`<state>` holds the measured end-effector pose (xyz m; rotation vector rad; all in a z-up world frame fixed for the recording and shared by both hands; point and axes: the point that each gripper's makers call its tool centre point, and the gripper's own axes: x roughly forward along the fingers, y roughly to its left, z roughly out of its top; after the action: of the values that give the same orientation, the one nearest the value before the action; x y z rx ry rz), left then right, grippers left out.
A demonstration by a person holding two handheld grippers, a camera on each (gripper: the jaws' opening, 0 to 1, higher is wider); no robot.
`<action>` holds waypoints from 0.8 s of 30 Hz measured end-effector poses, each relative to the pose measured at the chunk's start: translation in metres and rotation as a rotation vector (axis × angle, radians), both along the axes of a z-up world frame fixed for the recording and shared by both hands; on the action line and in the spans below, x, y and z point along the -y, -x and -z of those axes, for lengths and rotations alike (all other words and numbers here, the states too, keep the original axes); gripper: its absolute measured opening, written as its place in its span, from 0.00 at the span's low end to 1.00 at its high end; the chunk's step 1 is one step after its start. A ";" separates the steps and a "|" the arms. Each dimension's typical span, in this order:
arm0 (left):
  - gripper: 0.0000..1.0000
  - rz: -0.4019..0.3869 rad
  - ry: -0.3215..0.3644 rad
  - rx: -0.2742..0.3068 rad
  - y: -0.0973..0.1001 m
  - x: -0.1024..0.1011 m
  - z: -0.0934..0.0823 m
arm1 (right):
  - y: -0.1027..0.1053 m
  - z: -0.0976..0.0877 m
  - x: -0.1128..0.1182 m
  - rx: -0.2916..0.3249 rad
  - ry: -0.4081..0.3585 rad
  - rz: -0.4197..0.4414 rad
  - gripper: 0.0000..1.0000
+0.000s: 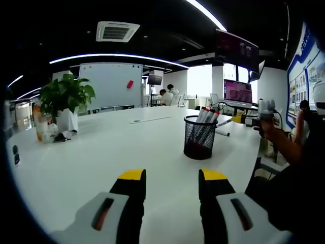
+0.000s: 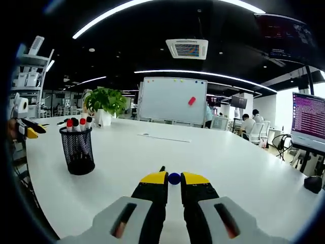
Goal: Pick up the whiteboard markers from the pen holder and place them facing the whiteboard neatly
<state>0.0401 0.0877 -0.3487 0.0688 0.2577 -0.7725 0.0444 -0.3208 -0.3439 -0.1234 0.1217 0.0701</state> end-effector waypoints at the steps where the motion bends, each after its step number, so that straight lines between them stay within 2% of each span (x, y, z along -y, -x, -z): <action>1: 0.43 0.000 0.000 -0.001 0.000 0.000 0.000 | 0.001 0.001 -0.002 -0.005 -0.005 -0.003 0.13; 8: 0.43 0.002 -0.002 -0.005 0.001 0.002 0.002 | -0.006 0.005 0.008 -0.022 0.003 0.005 0.13; 18: 0.43 0.001 -0.002 -0.003 0.001 0.000 0.002 | 0.000 0.006 0.006 -0.029 0.005 0.022 0.13; 24: 0.43 0.001 -0.003 -0.002 0.001 0.000 0.001 | -0.001 0.010 0.007 -0.045 0.038 0.035 0.13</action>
<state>0.0395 0.0875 -0.3501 0.0708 0.2604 -0.7729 0.0451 -0.3280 -0.3536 -0.1581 0.1698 0.0351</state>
